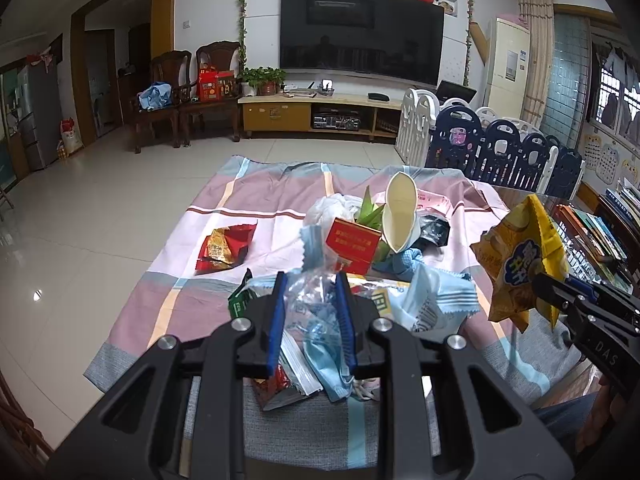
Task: Collect trash
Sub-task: 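Carry the yellow snack bag to the wastebasket and open the right tool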
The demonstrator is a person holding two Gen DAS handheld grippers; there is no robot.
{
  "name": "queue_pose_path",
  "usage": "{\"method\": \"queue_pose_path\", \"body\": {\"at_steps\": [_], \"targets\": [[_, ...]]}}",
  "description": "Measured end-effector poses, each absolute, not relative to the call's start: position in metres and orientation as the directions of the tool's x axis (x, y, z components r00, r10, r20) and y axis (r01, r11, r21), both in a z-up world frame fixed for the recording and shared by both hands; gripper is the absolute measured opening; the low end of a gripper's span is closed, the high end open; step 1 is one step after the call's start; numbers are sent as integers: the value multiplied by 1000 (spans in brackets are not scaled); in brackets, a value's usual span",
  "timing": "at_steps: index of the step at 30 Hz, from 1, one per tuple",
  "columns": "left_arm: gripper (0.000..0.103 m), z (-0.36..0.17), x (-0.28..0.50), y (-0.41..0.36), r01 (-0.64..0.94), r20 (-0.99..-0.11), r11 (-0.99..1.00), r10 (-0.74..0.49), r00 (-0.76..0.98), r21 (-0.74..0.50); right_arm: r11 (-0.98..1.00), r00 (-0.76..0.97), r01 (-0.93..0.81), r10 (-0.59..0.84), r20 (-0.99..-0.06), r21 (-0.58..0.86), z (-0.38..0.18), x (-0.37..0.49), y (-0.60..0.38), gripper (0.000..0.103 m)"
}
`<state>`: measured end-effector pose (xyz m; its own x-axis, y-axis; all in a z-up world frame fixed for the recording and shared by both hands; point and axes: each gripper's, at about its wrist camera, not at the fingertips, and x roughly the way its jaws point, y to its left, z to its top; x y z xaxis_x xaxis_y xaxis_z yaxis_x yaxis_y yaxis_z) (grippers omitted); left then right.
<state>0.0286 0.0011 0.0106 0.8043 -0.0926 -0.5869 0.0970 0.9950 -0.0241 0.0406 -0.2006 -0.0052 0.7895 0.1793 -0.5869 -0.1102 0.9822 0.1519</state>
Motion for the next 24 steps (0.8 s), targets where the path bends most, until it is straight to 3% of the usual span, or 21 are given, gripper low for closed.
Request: {"method": "queue_pose_path", "body": {"at_steps": [9, 15, 19, 23, 24], "targets": [[25, 9, 33, 8, 81, -593, 996, -89, 801, -40, 969, 846, -30, 154, -510, 244, 31, 14, -257, 24], [25, 11, 29, 4, 105, -576, 994, -108, 810, -39, 973, 848, 157, -44, -529, 170, 66, -54, -359, 25], [25, 12, 26, -8, 149, -575, 988, -141, 806, -34, 943, 780, 318, -205, -592, 93, 50, -116, -425, 25], [25, 20, 13, -37, 234, -563, 972, -209, 799, -30, 901, 694, 429, -277, -665, 72, 8, -162, -466, 27], [25, 22, 7, -49, 260, -563, 965, -230, 794, -27, 894, 666, 442, -274, -694, 72, -7, -171, -472, 35]]}}
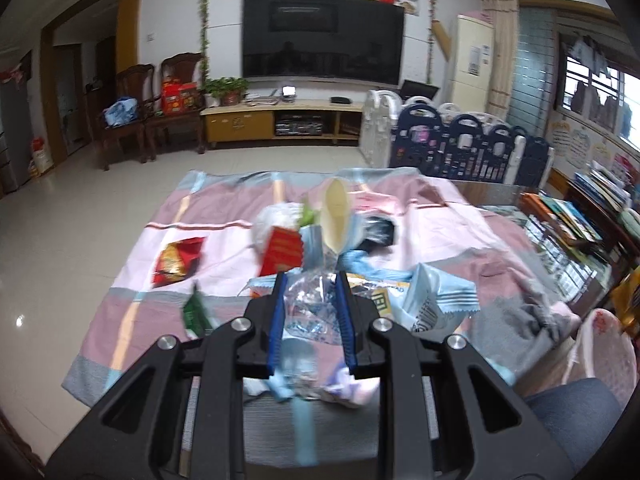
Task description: Collect trash
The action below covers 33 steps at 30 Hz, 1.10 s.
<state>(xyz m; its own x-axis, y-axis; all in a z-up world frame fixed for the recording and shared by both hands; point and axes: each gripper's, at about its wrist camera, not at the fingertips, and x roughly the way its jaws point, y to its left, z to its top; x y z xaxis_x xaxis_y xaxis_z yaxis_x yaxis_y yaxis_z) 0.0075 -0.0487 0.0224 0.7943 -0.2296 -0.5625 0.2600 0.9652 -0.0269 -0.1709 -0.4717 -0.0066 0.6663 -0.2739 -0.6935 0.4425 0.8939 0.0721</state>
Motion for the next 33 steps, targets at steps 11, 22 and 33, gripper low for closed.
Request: {"method": "queue_pose_path", "body": {"at_steps": [11, 22, 33], "targets": [[25, 47, -83, -273, 668, -614, 736, -579, 537, -111, 797, 668, 584, -361, -651, 157, -5, -237, -503, 72], [79, 15, -121, -389, 738, -707, 664, -578, 408, -117, 817, 766, 548, -405, -499, 178, 76, -245, -486, 83], [95, 60, -52, -161, 380, -566, 922, -351, 746, -70, 957, 831, 208, -64, -553, 202, 51, -126, -348, 83]]}}
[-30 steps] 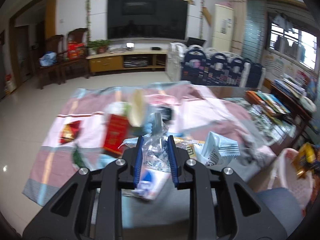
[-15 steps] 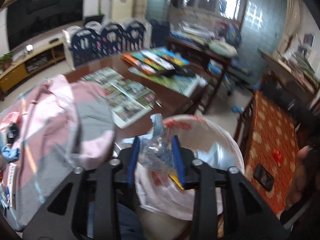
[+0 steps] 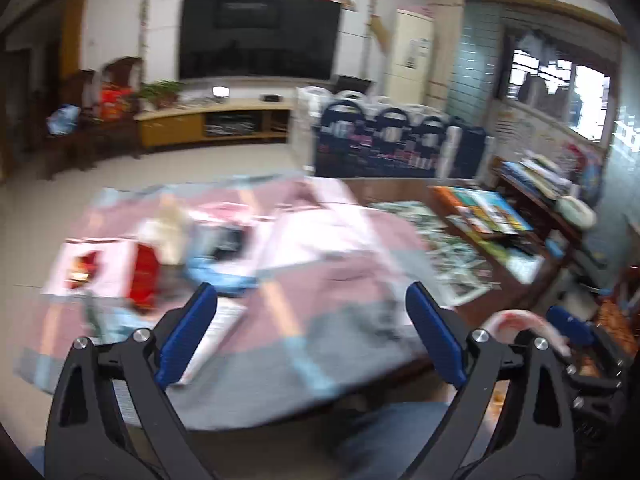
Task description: Collect trash
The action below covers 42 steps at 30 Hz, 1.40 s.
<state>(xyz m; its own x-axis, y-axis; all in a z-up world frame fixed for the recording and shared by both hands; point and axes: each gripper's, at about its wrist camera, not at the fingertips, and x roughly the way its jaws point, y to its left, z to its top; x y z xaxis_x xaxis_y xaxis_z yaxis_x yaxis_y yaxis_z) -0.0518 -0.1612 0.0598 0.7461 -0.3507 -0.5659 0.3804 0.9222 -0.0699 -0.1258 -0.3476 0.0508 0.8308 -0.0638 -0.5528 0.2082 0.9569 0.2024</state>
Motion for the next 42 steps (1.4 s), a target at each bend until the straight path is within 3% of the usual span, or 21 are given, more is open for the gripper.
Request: {"method": "queue_pose_path", "body": {"at_steps": [6, 9, 15, 18, 24, 32, 42], "targets": [[97, 45, -29, -45, 138, -565, 990, -92, 820, 39, 980, 835, 25, 88, -544, 197, 49, -52, -254, 83], [97, 34, -16, -8, 86, -584, 995, -44, 810, 44, 986, 836, -42, 123, -535, 162, 39, -31, -214, 83], [97, 15, -6, 24, 51, -602, 999, -48, 797, -13, 996, 827, -84, 90, -555, 35, 14, -23, -174, 83], [97, 15, -16, 17, 80, -550, 997, -68, 832, -3, 996, 843, -93, 89, -530, 19, 13, -28, -176, 83], [97, 13, -20, -3, 101, -542, 993, -53, 839, 58, 995, 837, -77, 95, -539, 56, 10, -27, -188, 83], [97, 12, -17, 5, 91, -556, 996, -74, 828, 2, 994, 833, -71, 107, -542, 88, 9, -24, -194, 83], [97, 11, -19, 0, 102, -551, 994, -71, 832, 26, 993, 825, -65, 107, -555, 96, 5, -21, -194, 83]]}}
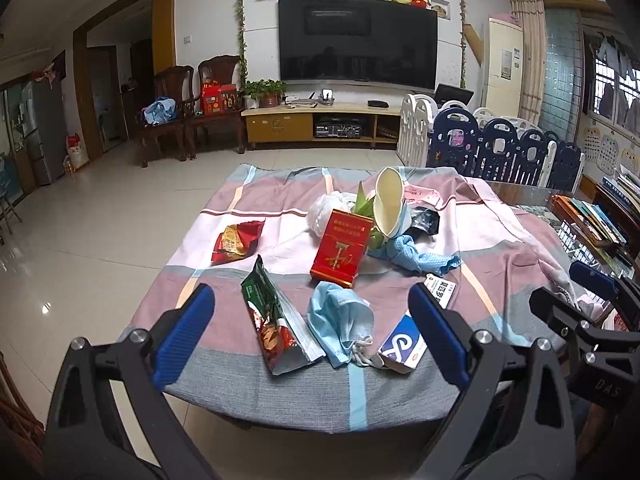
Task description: Collect trash
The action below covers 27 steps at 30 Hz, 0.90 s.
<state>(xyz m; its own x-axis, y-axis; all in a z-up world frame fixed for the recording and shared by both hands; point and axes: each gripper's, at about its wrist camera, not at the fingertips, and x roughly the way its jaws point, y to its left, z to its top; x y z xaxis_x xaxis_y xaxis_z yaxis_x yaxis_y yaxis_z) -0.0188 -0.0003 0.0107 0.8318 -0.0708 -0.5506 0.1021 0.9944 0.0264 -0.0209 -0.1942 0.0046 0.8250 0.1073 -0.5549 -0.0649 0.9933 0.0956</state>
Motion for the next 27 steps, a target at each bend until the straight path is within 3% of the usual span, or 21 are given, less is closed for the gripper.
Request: {"method": "queue_pose_path", "body": {"at_steps": [27], "targets": [[97, 9, -17, 0, 99, -565, 995, -66, 823, 28, 992, 826, -55, 109, -554, 113, 4, -20, -201, 83]]}}
